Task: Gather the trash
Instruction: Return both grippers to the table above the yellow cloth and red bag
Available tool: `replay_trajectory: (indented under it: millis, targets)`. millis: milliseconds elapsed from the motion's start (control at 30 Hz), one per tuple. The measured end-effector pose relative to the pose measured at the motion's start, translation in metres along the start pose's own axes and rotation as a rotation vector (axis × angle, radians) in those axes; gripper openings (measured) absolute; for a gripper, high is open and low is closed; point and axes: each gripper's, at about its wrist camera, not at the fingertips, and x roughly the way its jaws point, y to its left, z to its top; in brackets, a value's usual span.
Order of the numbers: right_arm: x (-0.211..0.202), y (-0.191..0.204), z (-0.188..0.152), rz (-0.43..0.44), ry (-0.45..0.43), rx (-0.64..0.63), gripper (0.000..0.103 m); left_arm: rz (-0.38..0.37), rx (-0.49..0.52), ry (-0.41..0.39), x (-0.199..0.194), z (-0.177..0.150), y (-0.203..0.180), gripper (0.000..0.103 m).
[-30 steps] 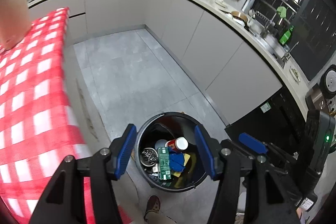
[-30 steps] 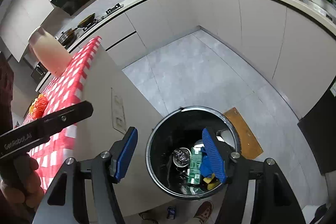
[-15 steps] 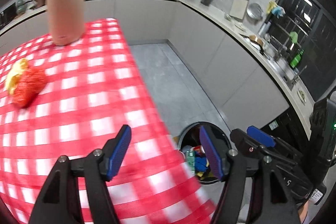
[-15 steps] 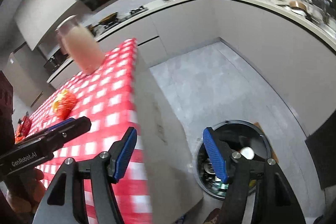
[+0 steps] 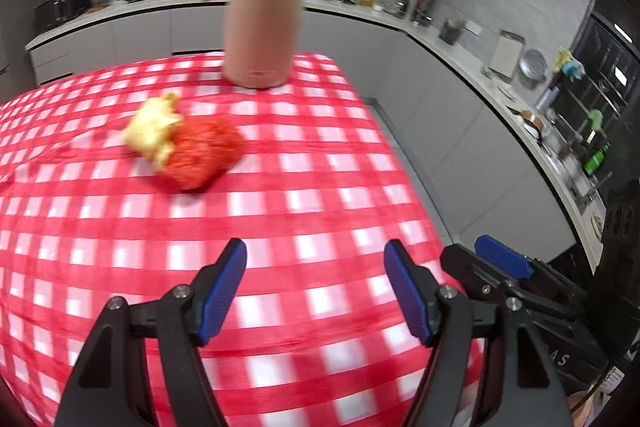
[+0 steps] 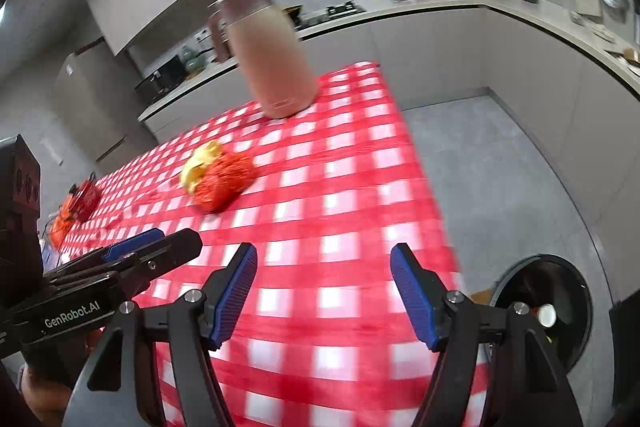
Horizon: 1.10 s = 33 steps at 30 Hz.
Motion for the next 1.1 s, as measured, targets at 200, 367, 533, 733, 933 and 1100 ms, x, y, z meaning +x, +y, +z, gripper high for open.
replay_trajectory:
  millis: [200,367,533,733,933,1100]
  targets:
    - [0.022,0.04,0.001,0.067,0.022,-0.043,0.072,0.086,-0.041,-0.025,-0.012,-0.001,0.041,0.072]
    - [0.04,0.058,0.002,0.156,0.068,-0.126,0.072,0.163,-0.152,-0.053,-0.022,-0.013,0.056,0.072]
    - [0.046,0.067,0.007,0.216,0.09,-0.182,0.073,0.218,-0.23,-0.06,-0.027,-0.021,0.075,0.072]
    - [0.065,0.084,0.015,0.204,0.091,-0.155,0.073,0.225,-0.225,-0.051,-0.024,-0.015,0.11,0.072]
    - [0.092,0.114,0.024,0.126,0.078,-0.112,0.074,0.182,-0.192,-0.042,-0.013,0.006,0.15,0.072]
    - [0.116,0.131,0.03,0.08,0.085,-0.085,0.074,0.148,-0.169,-0.022,-0.002,0.021,0.173,0.072]
